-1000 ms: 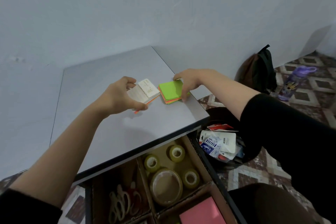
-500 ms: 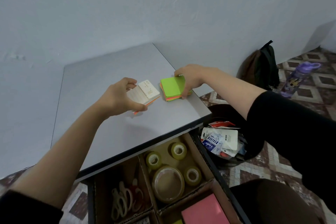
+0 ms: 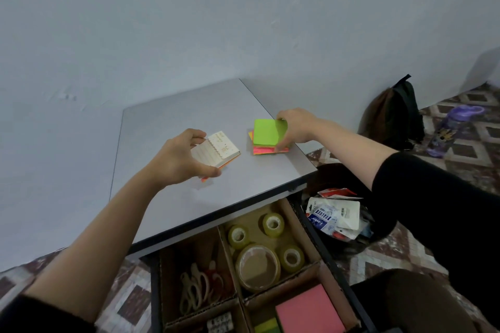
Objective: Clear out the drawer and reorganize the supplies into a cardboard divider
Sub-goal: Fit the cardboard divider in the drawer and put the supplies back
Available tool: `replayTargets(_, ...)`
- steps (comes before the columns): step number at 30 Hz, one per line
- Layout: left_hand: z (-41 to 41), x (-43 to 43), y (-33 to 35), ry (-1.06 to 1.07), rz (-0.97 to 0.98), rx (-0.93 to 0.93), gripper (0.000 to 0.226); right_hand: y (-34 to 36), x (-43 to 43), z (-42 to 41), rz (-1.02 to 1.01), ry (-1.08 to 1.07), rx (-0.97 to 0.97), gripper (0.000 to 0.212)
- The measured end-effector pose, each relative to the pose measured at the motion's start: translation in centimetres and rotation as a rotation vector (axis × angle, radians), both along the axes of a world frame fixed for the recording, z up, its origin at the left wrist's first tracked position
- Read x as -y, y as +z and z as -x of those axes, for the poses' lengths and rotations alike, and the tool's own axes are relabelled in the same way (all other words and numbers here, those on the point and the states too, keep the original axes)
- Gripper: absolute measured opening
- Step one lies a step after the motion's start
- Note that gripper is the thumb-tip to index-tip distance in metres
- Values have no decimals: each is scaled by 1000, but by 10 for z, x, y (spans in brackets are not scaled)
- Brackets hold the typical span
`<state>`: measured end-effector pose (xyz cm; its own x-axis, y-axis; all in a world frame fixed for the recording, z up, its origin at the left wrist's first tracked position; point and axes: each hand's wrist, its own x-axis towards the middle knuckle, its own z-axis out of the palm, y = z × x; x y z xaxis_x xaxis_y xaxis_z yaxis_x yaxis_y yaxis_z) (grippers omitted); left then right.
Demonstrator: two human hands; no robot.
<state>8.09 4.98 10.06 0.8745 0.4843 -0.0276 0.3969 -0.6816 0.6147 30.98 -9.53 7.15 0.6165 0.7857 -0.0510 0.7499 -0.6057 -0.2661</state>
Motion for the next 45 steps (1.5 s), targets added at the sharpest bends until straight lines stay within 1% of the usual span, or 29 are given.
replayTargets(1,2,0,-1,-1,-12,-5,88,-1,1,1,-6,-7,-5,74)
replayTargets(3,6,1,-4,2,-30,-22,83,-2,3,3,-26,-20,-15,70)
replayTargets(7,15,18,-7,-28,-23,-20,82,4,12,10,-70,-63,-8,47)
replayTargets(10,29,48,-18,-100,17,-19,84,12,31,24,-168,-63,-53,42)
replayTargets(11,35,59,-23,-128,38,-23,84,12,40,31,-214,-49,-103,40)
replayTargets(12,41,70,-31,-167,56,-35,82,12,51,40,-263,-34,-197,37)
replayTargets(14,53,92,-52,-270,76,-103,80,13,78,65,-318,15,-528,42)
replayTargets(15,60,103,-62,-320,70,-157,78,10,88,79,-316,70,-664,41)
replayTargets(16,66,113,-72,-363,67,-200,73,5,97,91,-277,123,-731,38)
replayTargets(19,79,139,-102,-430,104,-256,65,-27,108,113,-139,212,-705,37)
replayTargets(21,84,148,-116,-426,141,-246,63,-51,110,124,-107,206,-646,38)
replayTargets(23,85,153,-129,-393,182,-200,61,-72,108,131,-90,182,-601,46)
replayTargets(25,83,159,-145,-367,223,-185,61,-89,105,133,-107,160,-572,55)
replayTargets(27,81,167,-160,-367,308,-196,60,-100,100,134,-143,140,-569,59)
replayTargets(29,78,175,-173,-377,421,-227,57,-108,97,134,-155,136,-572,59)
replayTargets(31,73,182,-187,-373,454,-255,56,-116,95,131,-158,134,-594,57)
replayTargets(37,63,193,-205,-300,407,-198,59,-131,99,126,-119,143,-649,53)
replayTargets(40,58,195,-208,-222,420,-169,62,-134,100,124,-139,142,-662,51)
replayTargets(45,51,205,-211,-198,295,-195,69,-138,100,120,-204,126,-718,52)
